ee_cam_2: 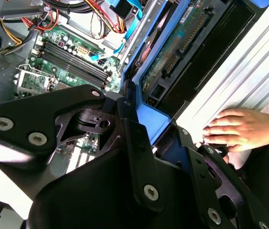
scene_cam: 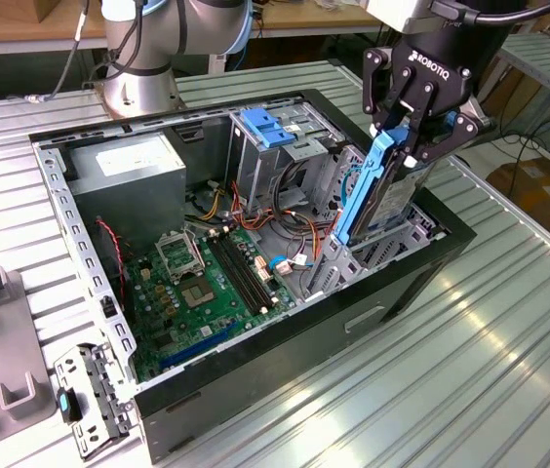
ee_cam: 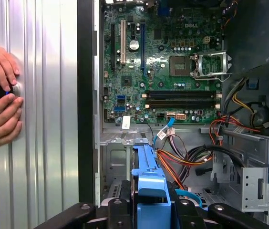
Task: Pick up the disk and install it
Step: 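Insert the disk into the insertion slot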
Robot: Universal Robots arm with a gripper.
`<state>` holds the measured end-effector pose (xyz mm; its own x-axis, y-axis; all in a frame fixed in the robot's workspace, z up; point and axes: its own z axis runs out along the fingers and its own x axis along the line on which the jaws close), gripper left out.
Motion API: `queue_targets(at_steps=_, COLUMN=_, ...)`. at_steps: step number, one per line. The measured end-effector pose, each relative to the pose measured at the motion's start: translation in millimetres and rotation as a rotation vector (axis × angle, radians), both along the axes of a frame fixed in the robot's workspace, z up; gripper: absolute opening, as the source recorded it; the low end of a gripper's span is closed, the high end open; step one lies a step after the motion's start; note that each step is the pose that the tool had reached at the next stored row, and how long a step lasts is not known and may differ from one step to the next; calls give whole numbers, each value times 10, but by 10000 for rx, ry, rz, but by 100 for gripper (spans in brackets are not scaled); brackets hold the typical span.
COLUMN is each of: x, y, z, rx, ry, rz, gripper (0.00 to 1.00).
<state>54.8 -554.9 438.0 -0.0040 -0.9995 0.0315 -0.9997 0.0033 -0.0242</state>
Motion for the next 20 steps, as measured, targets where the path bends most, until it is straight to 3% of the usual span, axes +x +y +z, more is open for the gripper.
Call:
queue_targets(at_steps=12, x=0, y=0, z=-95, rx=1, ry=0, rz=0, gripper=37)
queue_targets(at_steps=20, x=0, y=0, z=-99, rx=-1, ry=0, rz=0, gripper=38)
